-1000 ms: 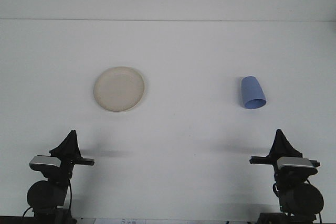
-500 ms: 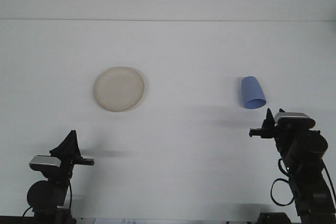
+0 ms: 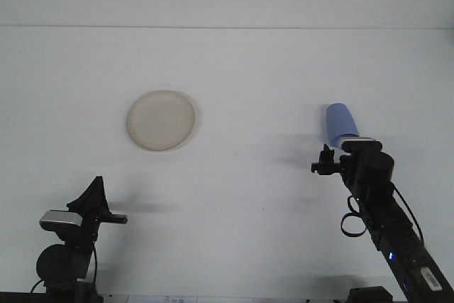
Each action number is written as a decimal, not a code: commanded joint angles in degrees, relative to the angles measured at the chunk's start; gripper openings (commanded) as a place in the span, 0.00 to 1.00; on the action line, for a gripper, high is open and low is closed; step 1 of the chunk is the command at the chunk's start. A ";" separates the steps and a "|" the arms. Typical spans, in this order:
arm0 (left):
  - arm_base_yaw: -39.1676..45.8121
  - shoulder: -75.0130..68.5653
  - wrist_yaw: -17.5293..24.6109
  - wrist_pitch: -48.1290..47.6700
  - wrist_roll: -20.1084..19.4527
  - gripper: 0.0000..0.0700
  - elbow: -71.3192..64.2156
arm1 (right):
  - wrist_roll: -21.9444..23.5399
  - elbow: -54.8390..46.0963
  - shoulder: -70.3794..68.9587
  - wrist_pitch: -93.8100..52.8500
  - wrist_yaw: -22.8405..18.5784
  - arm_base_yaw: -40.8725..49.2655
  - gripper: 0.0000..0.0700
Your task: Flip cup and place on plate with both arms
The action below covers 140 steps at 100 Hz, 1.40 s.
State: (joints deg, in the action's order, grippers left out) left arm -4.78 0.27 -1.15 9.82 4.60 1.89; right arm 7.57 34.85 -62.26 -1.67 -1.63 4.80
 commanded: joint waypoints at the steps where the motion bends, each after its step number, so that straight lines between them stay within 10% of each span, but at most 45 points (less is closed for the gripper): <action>1: -0.02 -0.04 0.09 0.55 0.22 0.02 -1.09 | 1.70 0.37 -3.65 3.23 0.26 0.35 0.63; 57: -0.02 -0.04 0.09 0.55 0.22 0.02 -1.09 | 4.44 6.12 -31.65 26.29 -2.23 -3.65 0.62; 63: -0.02 -0.04 0.09 0.55 0.22 0.02 -1.09 | 4.11 7.74 -33.05 26.36 -4.59 -4.22 0.47; 72: -0.02 -0.04 0.09 0.55 0.22 0.02 -1.09 | 3.80 9.29 -34.16 26.58 -6.10 -4.50 0.00; 86: -0.02 -0.04 0.09 0.55 0.22 0.02 -1.09 | 2.60 9.75 -32.46 24.57 -6.36 -4.13 0.00; 111: -0.02 -0.04 0.09 0.55 0.22 0.02 -1.09 | -6.03 13.92 -15.72 0.94 -6.67 3.74 0.00; 140: -0.02 -0.04 0.09 0.55 0.22 0.02 -1.09 | -14.67 41.22 -10.54 -52.09 -5.14 22.49 0.00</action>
State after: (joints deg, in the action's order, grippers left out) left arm -4.78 0.27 -1.15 9.82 4.60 1.89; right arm -4.32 71.31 -70.02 -40.18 -7.88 23.64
